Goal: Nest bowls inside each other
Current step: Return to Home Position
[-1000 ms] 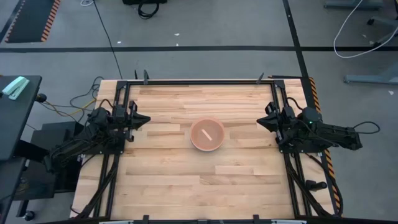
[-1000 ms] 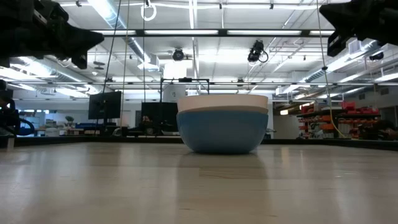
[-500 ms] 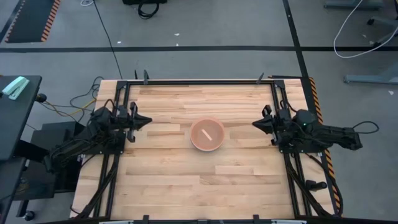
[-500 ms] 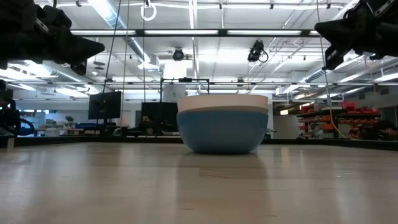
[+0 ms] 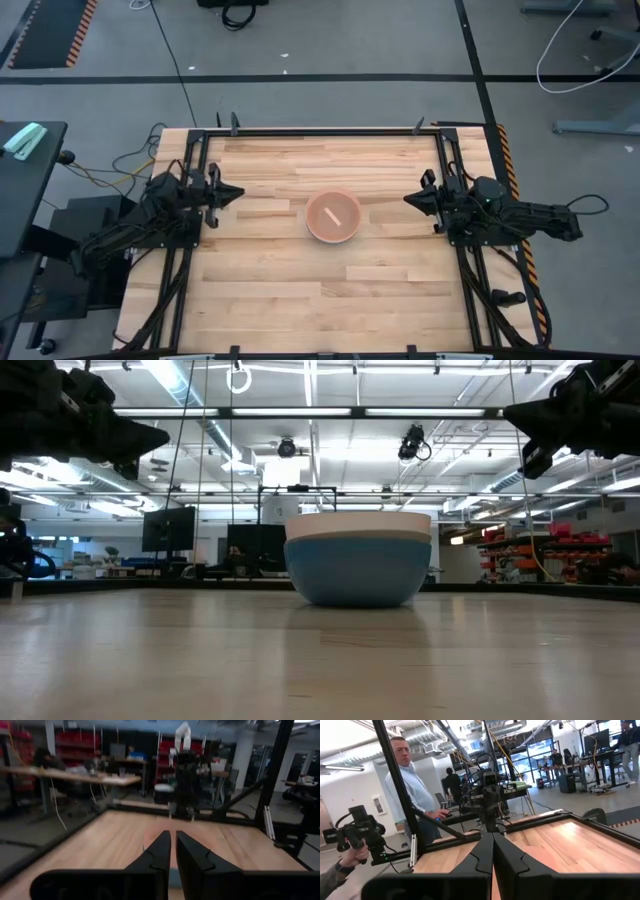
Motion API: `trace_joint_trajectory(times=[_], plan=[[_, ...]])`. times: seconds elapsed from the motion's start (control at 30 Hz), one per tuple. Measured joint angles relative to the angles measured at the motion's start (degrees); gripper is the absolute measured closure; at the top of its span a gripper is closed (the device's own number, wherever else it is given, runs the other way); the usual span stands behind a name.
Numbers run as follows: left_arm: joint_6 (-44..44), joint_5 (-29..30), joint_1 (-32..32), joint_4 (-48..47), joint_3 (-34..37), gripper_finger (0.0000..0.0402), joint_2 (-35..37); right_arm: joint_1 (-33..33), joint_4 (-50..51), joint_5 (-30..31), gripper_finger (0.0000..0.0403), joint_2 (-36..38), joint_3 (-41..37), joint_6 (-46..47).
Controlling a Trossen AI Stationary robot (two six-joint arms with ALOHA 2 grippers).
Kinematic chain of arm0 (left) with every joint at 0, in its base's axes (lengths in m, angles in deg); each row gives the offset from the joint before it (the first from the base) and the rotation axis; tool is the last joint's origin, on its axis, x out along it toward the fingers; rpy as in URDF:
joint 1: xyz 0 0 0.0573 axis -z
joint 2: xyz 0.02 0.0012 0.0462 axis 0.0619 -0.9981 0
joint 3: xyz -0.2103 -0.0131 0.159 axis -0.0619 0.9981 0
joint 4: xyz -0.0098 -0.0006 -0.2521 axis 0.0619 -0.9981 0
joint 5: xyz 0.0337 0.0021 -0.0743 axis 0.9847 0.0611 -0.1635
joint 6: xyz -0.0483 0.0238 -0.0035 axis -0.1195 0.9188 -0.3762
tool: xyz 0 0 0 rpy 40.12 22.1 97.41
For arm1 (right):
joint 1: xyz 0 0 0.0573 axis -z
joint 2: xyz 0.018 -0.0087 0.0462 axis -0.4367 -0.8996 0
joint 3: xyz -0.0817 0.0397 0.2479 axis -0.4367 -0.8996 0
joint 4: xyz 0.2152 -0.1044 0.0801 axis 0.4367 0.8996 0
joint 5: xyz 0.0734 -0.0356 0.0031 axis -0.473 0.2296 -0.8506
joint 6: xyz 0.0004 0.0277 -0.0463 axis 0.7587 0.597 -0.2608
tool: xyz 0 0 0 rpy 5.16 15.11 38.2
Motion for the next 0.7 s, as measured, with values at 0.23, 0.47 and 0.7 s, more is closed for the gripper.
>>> trace_joint_trajectory(times=[0.23,0.47,0.7], plan=[[0.8,0.3,0.0,6.7,0.0,0.0375,0.0,0.0,0.0,0.0,0.0387,0.0,0.0,-0.5],[1.9,2.8,0.0,8.5,3.7,0.0374,-0.1,0.0,1.1,0.0,0.0387,0.0,0.0,-0.9],[2.8,4.0,0.0,10.1,3.7,0.0365,-0.4,0.0,2.8,0.0,0.0387,0.0,0.0,-2.6]])
